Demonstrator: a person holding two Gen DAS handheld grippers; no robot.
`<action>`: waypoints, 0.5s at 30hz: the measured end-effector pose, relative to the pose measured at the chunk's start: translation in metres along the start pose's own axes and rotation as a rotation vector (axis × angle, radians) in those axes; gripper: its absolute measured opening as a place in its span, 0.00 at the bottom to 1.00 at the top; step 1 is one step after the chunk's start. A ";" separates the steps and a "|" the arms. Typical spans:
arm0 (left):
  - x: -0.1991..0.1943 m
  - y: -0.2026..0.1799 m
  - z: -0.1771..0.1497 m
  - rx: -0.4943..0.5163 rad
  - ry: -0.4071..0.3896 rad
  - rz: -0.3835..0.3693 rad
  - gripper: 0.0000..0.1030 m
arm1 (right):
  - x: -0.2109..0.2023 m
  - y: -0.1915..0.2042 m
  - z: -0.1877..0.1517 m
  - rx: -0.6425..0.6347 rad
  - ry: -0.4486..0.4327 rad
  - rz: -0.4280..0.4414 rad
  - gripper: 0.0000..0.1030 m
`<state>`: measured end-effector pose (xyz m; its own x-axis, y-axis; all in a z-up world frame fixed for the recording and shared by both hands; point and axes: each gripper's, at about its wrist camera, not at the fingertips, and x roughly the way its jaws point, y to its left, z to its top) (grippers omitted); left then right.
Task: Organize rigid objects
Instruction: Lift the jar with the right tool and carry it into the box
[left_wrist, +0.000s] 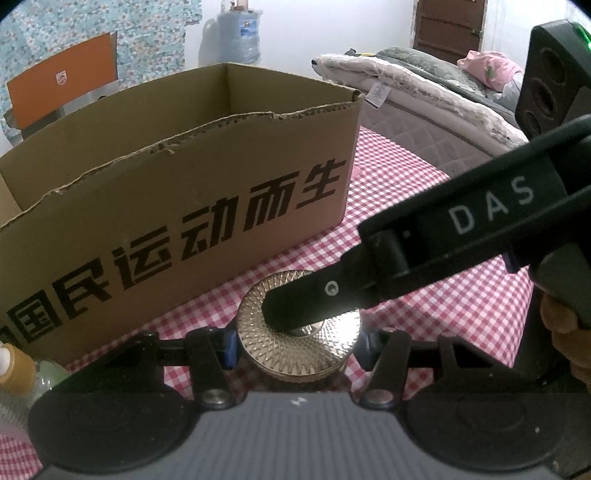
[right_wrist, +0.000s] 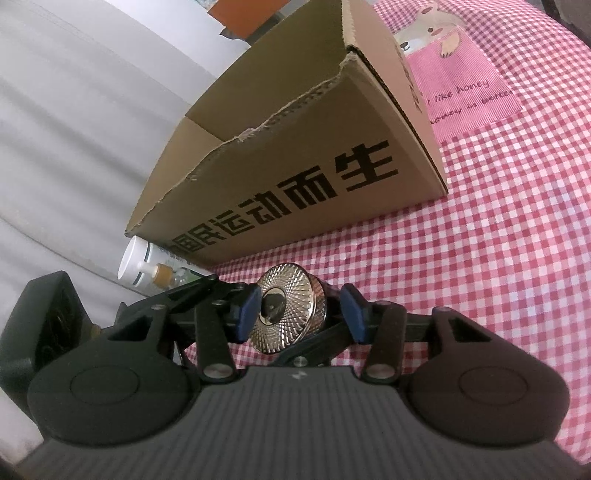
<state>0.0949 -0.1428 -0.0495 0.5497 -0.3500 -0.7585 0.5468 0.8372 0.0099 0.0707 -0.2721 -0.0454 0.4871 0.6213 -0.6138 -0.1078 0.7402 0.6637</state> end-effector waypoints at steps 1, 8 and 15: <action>0.000 0.000 0.000 -0.002 0.001 0.000 0.55 | 0.000 0.000 0.000 0.000 0.000 0.000 0.45; -0.005 0.000 0.001 -0.006 -0.003 0.005 0.55 | -0.001 0.004 -0.001 -0.003 -0.003 0.004 0.44; -0.017 -0.006 0.003 -0.007 -0.029 0.018 0.55 | -0.008 0.012 0.001 -0.026 -0.015 0.013 0.43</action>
<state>0.0845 -0.1429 -0.0348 0.5778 -0.3466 -0.7390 0.5322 0.8464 0.0192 0.0658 -0.2687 -0.0322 0.4982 0.6274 -0.5985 -0.1370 0.7386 0.6601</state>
